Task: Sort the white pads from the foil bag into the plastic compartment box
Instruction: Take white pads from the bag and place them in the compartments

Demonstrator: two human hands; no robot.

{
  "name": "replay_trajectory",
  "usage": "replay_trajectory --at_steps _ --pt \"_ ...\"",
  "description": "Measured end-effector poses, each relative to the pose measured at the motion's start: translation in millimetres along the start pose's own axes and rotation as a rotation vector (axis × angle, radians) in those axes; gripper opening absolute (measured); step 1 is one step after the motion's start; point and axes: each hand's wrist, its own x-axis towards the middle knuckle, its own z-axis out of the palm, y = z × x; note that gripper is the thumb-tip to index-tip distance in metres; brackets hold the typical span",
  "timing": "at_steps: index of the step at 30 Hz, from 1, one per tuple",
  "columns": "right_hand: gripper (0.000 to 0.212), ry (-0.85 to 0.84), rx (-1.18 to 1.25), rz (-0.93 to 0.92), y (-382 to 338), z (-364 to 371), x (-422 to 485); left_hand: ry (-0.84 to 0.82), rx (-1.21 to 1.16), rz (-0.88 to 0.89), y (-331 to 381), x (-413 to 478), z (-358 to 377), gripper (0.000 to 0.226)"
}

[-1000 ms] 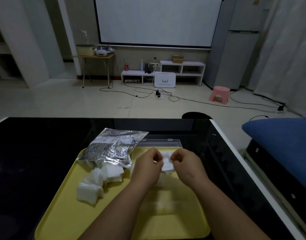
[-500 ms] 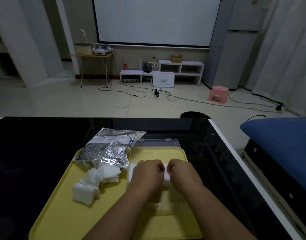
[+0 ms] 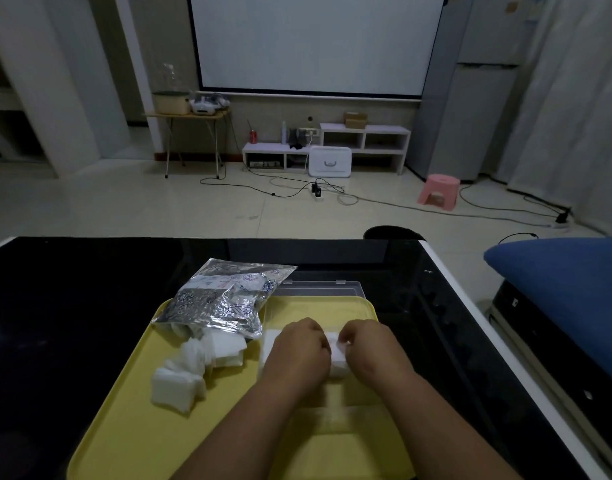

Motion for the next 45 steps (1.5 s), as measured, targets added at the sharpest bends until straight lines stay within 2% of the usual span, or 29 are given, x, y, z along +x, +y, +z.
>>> replay_trajectory --at_steps 5,8,11,18,23,27,34,40,45 --pt "0.016 0.06 0.024 -0.022 1 2 0 -0.052 0.012 -0.001 0 -2 -3 0.028" --pt "0.015 0.005 -0.005 -0.016 -1 2 1 -0.079 0.067 0.016 0 -4 -5 0.029" --pt "0.033 -0.096 -0.125 -0.002 -4 -1 6 -0.098 0.105 0.035 -1 -4 -5 0.032" --pt "0.028 -0.191 -0.211 0.005 -4 12 7 -0.125 0.146 0.039 2 -9 -7 0.032" --pt "0.028 -0.167 -0.147 0.014 -9 -2 -3 -0.187 0.149 0.045 1 -15 -13 0.031" --pt "0.029 -0.128 -0.219 -0.011 -10 -1 -4 -0.167 0.153 0.068 1 -19 -21 0.03" --pt "0.037 0.109 0.005 -0.01 -14 -5 -8 -0.071 0.005 0.0 -10 -29 -50 0.029" --pt "0.035 0.084 0.219 -0.132 -33 -2 -16 0.025 -0.02 -0.08 -31 -42 -77 0.031" --pt "0.037 0.099 0.252 -0.215 -53 2 -23 0.053 -0.008 -0.097 -43 -51 -91 0.032"
